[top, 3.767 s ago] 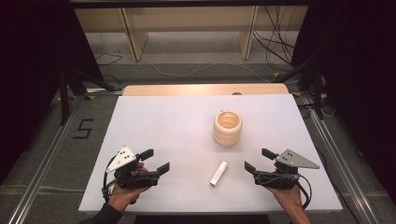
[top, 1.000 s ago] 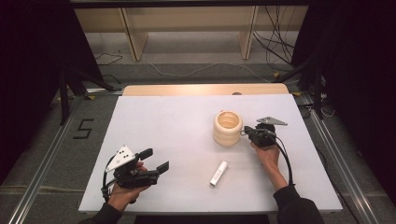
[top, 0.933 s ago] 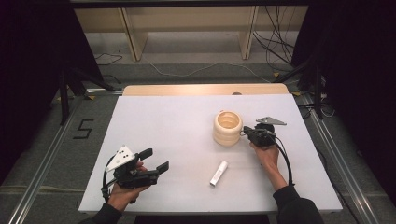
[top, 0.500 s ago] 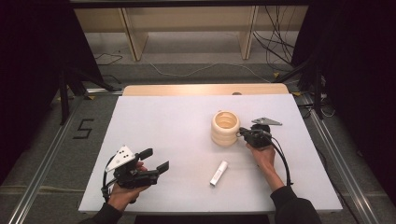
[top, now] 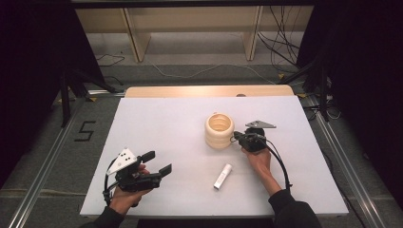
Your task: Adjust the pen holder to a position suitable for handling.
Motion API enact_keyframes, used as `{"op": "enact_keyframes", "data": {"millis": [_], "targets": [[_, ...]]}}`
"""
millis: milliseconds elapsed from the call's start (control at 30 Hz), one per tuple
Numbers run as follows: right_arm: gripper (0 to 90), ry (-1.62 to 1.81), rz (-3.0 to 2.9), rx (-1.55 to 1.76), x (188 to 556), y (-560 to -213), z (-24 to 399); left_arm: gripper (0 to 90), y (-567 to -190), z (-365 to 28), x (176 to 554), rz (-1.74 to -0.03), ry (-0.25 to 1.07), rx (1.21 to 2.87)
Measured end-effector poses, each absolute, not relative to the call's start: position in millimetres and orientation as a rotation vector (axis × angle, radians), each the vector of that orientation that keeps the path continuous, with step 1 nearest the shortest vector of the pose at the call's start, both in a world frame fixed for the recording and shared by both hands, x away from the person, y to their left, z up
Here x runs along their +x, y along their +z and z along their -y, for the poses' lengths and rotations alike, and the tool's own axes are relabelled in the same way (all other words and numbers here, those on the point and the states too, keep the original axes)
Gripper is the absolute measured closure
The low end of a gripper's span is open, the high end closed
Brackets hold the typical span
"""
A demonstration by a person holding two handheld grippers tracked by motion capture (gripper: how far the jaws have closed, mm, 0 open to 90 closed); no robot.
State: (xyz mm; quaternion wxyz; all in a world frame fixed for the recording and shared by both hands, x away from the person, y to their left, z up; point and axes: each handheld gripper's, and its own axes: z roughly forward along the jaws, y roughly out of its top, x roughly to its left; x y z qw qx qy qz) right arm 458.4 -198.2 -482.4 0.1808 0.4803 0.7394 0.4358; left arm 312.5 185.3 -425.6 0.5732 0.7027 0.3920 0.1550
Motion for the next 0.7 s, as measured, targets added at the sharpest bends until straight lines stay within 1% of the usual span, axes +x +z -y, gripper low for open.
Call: {"op": "enact_keyframes", "data": {"millis": [533, 700], "targets": [[89.7, 1.237, -2.122, 1.32, 456, -483, 184, 16.3, -426, -186, 313, -0.923, 0.363, 1.65], [86.9, 1.236, -2.123, 1.326, 456, -482, 186, 16.2, -426, -186, 313, -0.929, 0.36, 1.647]]}}
